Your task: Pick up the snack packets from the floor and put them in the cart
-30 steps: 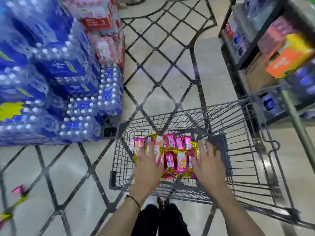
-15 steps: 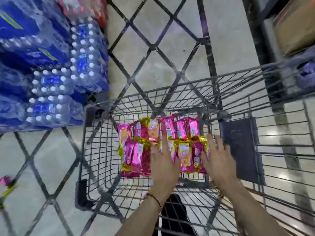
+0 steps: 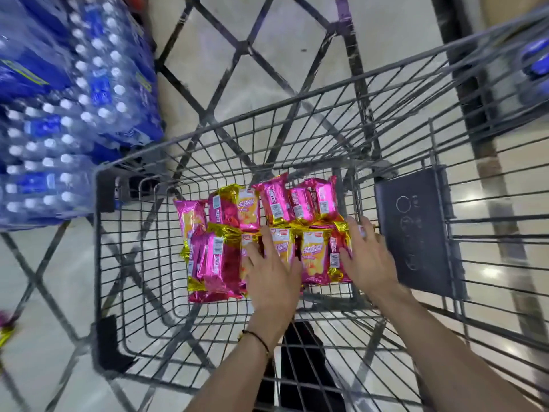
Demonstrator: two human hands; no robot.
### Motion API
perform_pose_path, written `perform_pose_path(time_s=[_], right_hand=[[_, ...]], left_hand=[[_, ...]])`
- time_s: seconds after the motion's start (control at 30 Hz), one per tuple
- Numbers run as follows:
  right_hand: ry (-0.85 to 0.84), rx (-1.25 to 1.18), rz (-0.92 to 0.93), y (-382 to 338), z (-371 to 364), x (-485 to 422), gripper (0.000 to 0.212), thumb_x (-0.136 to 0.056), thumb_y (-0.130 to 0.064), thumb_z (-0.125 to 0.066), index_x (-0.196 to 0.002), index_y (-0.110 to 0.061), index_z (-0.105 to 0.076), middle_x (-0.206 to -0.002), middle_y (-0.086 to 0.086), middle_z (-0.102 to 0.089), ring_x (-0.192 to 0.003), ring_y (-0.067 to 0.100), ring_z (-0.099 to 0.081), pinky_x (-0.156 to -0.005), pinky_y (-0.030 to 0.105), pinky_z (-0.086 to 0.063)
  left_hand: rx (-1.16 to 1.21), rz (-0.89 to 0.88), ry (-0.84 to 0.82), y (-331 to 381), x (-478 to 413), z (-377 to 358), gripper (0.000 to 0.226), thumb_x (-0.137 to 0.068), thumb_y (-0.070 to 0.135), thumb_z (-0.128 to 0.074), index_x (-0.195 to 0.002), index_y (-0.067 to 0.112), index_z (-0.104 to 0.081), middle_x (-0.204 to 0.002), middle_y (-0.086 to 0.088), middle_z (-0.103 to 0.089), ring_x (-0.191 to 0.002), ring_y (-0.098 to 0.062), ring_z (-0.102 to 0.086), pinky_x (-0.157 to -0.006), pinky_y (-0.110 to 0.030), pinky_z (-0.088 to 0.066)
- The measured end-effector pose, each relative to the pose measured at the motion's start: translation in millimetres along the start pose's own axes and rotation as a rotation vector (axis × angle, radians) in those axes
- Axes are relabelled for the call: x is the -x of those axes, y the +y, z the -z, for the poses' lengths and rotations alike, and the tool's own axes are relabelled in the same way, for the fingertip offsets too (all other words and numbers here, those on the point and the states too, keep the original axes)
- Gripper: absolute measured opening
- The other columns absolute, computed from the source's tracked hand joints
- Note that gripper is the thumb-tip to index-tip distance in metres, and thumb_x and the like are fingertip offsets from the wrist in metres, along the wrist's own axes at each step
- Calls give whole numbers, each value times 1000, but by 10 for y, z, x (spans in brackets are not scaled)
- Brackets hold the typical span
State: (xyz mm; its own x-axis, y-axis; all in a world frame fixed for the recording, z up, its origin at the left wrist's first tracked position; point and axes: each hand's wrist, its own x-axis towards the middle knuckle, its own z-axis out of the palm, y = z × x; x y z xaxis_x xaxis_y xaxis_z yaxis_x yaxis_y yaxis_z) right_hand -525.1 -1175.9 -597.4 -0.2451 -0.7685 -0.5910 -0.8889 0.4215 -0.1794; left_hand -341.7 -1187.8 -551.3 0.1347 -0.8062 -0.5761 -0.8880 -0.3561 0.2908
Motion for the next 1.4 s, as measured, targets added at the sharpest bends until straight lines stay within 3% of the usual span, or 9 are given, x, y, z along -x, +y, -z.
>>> perform_pose_path(time_s=[0.23, 0.5, 0.67, 0.83, 0.9, 1.03, 1.2, 1.3, 1.4], right_hand=[[46, 106, 36, -100, 405, 329, 65, -101, -45, -46, -157, -26, -19, -165, 3, -17, -138, 36, -35, -98, 50, -50], [124, 168, 144, -394, 1089, 966, 62, -103, -45, -38, -159, -24, -19, -167, 4, -18, -144, 34, -29, -106, 52, -44], [236, 200, 311, -890, 1429, 1398, 61, -101, -41, -47, -155, -17, -31, -161, 12, -32, -142, 39, -36, -105, 54, -46], [301, 313, 589, -1537, 1601, 1955, 59, -97, -36, -52, -151, -13, -42, -153, 17, -45, -136, 41, -45, -101, 54, -49], [374, 320, 669, -1763, 1693, 2202, 56, -98, -34, -46, -149, -12, -44, -150, 18, -49, -135, 41, -48, -102, 55, -49], [481, 314, 781, -2236, 1790, 2656, 54, -96, -33, -58, -146, -14, -49, -147, 15, -52, -135, 38, -49, -104, 54, -48], [485, 340, 911, -2943, 1629, 3260, 54, -100, -34, -47, -151, -18, -41, -154, 13, -45, -141, 35, -41, -115, 52, -38], [496, 345, 1004, -3434, 1378, 3713, 52, -96, -32, -52, -146, -16, -48, -148, 13, -52, -137, 36, -46, -109, 53, -43], [502, 372, 1100, -3920, 1060, 4181, 54, -95, -33, -55, -146, -17, -48, -150, 13, -48, -138, 38, -45, -108, 55, -43]], left_hand=[[-67, -70, 90, -48, 204, 377, 72, -97, 49, -53, -155, 23, -18, -145, -14, -35, -125, -33, -43, -96, -49, -50], [-313, -171, 190, -218, 671, 1248, 67, -102, 52, -34, -160, 29, -10, -158, -11, -31, -145, -35, -28, -111, -55, -37], [-332, -167, 288, -471, 1061, 1868, 63, -99, 51, -37, -155, 26, -22, -158, -9, -35, -144, -35, -31, -110, -58, -38], [-316, -92, 414, -775, 1567, 2470, 64, -99, 52, -40, -155, 23, -33, -155, -10, -41, -142, -36, -36, -106, -57, -40], [-301, -54, 433, -957, 1742, 2655, 63, -100, 52, -35, -156, 25, -28, -158, -8, -37, -146, -34, -31, -110, -56, -37], [-284, -18, 525, -1431, 2121, 2968, 59, -96, 49, -39, -150, 24, -37, -148, -5, -45, -139, -32, -38, -107, -54, -38], [-199, 75, 652, -2276, 2607, 3221, 58, -91, 47, -39, -140, 19, -51, -138, -9, -57, -132, -34, -46, -101, -54, -43], [-135, 143, 734, -2922, 3021, 3316, 57, -88, 45, -48, -136, 16, -57, -137, -9, -58, -129, -38, -50, -98, -58, -47], [-98, 251, 763, -3569, 3491, 3369, 60, -88, 48, -44, -139, 19, -57, -140, -7, -59, -129, -37, -53, -97, -58, -48]])
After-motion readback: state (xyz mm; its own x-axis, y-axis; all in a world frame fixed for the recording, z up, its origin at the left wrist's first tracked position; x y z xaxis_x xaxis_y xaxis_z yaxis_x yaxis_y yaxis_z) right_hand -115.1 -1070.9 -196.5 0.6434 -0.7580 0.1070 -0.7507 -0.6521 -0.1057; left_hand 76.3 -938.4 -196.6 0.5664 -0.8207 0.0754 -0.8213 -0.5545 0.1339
